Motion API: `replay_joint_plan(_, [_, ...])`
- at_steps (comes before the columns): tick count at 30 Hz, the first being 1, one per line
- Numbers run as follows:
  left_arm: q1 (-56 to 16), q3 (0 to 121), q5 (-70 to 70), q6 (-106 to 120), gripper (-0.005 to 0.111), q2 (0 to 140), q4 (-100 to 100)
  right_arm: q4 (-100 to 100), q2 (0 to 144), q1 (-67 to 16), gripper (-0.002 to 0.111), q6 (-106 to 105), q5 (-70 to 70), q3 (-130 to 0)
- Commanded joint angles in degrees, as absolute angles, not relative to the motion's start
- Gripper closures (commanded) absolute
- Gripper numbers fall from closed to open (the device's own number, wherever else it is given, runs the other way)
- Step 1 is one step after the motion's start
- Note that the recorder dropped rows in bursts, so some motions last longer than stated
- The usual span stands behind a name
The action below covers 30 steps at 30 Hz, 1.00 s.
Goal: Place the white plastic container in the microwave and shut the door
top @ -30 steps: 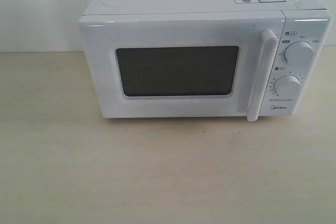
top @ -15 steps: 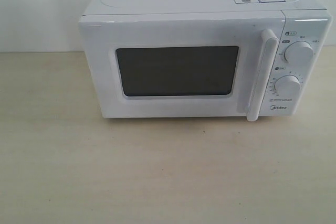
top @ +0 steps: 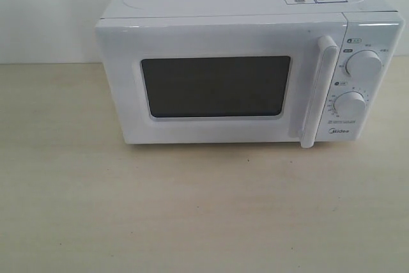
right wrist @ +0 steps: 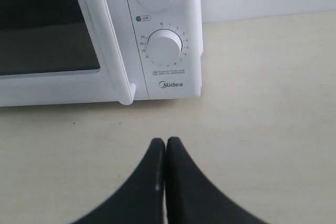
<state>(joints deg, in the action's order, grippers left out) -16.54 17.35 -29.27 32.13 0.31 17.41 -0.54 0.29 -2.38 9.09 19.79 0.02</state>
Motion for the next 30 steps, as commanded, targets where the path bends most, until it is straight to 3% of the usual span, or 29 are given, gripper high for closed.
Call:
replay_joint_plan(1, [-16.0, 13.3, -21.8, 10.8, 0.103, 0.0, 5.3, -0.5, 0.0, -2.3, 0.109, 8.9, 19.6, 0.0])
replay_joint_plan(30, [-13.7, 0.8, -14.7, -6.7, 0.103, 0.0, -4.1, -0.5, 0.0, -2.3, 0.109, 8.9, 20.1, 0.0])
